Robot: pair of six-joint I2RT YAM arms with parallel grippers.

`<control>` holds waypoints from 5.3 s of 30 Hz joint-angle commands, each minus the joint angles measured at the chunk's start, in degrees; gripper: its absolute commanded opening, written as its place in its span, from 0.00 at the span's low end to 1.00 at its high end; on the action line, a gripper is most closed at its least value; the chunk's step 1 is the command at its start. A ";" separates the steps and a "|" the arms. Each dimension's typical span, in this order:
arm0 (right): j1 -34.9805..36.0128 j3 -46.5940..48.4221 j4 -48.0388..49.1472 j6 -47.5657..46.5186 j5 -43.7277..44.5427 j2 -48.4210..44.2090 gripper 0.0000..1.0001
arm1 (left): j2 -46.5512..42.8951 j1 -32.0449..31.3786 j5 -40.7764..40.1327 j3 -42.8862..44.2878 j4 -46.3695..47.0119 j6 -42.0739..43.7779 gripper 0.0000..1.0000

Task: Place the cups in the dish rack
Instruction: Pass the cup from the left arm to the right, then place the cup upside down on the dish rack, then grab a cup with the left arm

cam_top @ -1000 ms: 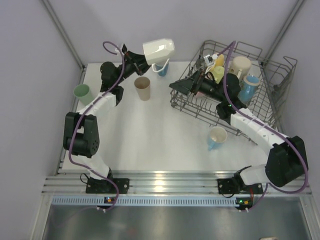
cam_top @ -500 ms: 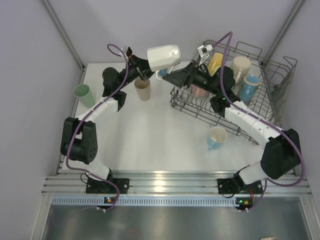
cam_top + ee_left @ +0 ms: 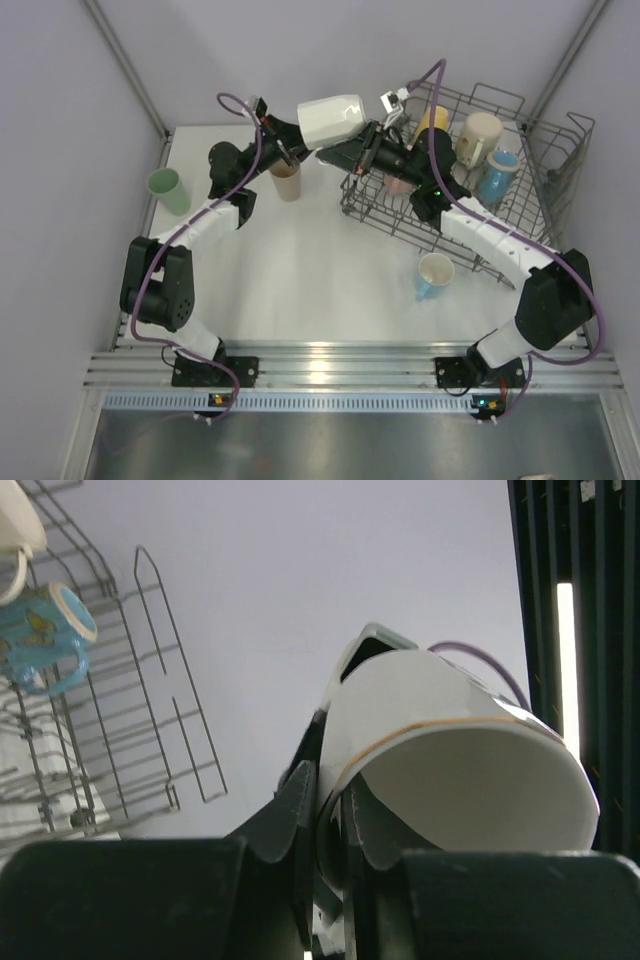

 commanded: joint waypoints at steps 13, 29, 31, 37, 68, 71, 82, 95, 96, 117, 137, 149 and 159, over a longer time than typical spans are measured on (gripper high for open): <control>-0.67 -3.02 3.86 -0.74 3.89 -7.53 0.00 | -6.61 -1.31 5.08 -0.91 0.90 7.94 0.64; -20.88 -5.49 -27.83 -13.97 10.20 -19.76 0.00 | -10.92 -1.13 0.01 8.05 -42.33 36.50 0.98; -22.20 -2.06 -40.02 -18.30 18.54 -19.77 0.00 | -11.97 -1.22 -2.37 10.16 -50.22 42.55 0.98; -22.29 4.01 -60.89 -27.44 47.43 -16.08 0.00 | -15.75 -1.22 -12.40 14.56 -66.06 55.83 0.98; -19.92 0.76 -54.15 -24.91 59.26 -1.67 0.00 | -20.41 -0.43 -16.63 11.57 -71.89 61.57 0.98; -20.01 0.32 -53.63 -24.82 59.61 -1.13 0.00 | -20.59 -0.17 -16.63 11.57 -71.89 61.57 0.98; -19.66 0.23 -54.32 -24.47 59.79 2.38 0.00 | -20.68 0.27 -16.54 10.87 -71.89 61.22 0.98; -19.48 -0.82 -56.26 -22.19 60.32 4.49 0.00 | -20.94 0.98 -16.45 10.17 -71.98 60.52 0.98; -19.48 -0.91 -56.35 -21.92 60.23 4.58 0.00 | -20.94 1.06 -16.36 9.99 -71.89 60.43 0.98; -19.57 -1.26 -60.04 -19.81 61.37 4.85 0.36 | -22.26 1.94 -15.92 9.38 -71.89 59.73 0.98; -19.66 8.49 -70.15 -27.97 54.26 -6.49 0.71 | -24.02 7.83 -14.51 11.13 -74.08 62.80 0.98; -19.40 5.87 -62.77 -33.70 38.53 -14.75 0.99 | -17.52 13.19 -24.44 18.60 -86.48 74.48 0.92; -19.48 4.63 -56.35 -32.29 28.95 -19.68 0.99 | -5.92 11.71 -32.09 33.88 -88.68 78.35 0.82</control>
